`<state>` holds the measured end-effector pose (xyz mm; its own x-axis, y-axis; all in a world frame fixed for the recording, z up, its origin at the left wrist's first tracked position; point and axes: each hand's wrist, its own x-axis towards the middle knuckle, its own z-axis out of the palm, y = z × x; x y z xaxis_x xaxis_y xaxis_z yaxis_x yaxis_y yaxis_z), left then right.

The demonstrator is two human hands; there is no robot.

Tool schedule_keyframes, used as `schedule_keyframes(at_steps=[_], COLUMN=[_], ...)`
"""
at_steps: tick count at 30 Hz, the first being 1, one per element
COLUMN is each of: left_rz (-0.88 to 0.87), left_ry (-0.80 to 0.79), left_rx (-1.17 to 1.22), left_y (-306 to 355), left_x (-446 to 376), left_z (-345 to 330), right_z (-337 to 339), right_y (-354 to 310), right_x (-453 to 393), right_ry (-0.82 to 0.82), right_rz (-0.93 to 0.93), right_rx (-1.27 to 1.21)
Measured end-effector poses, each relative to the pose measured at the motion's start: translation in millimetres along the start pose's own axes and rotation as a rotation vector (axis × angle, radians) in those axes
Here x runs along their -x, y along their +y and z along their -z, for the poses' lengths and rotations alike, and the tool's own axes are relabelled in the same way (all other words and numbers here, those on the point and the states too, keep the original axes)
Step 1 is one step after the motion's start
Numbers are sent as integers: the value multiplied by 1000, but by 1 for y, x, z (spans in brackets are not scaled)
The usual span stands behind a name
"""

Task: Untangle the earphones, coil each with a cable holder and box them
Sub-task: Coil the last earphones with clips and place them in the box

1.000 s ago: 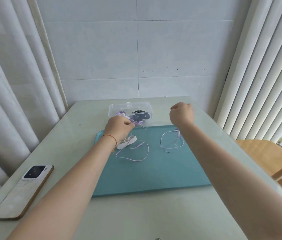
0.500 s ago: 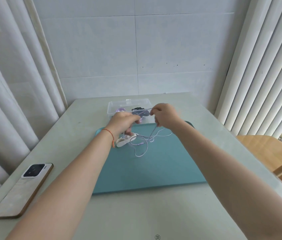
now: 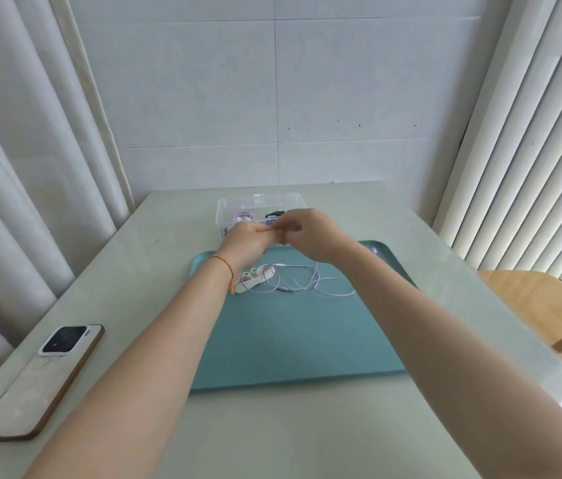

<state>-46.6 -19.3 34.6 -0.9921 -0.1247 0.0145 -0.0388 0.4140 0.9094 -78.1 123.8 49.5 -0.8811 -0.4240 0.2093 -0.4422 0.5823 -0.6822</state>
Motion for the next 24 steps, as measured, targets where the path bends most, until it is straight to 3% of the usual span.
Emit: schedule_keyframes(at_steps=[4,9,12,15,20,24], left_rz=[19,50,57,40,-25,-56], left_ry=[49,51,27,11,47,42], left_rx=[10,186,263,305,258,145], left_y=[-6,-20,-27,-30,-28,-27], left_x=[-8,-22,-31,-36,-37,-33], left_z=[-1,-2,-4,-10,-17,-16], right_z=[-6,4,8,6,1,-6], right_y=[14,53,74,80,46,23], right_x=[-8,-24,-30,-31,-25,-19], right_ry=[36,428,541,518,274,74], right_rz=[-20,-249,-385,-409,-92,25], right_rx=[-10,-34,-19,-7,-19,36])
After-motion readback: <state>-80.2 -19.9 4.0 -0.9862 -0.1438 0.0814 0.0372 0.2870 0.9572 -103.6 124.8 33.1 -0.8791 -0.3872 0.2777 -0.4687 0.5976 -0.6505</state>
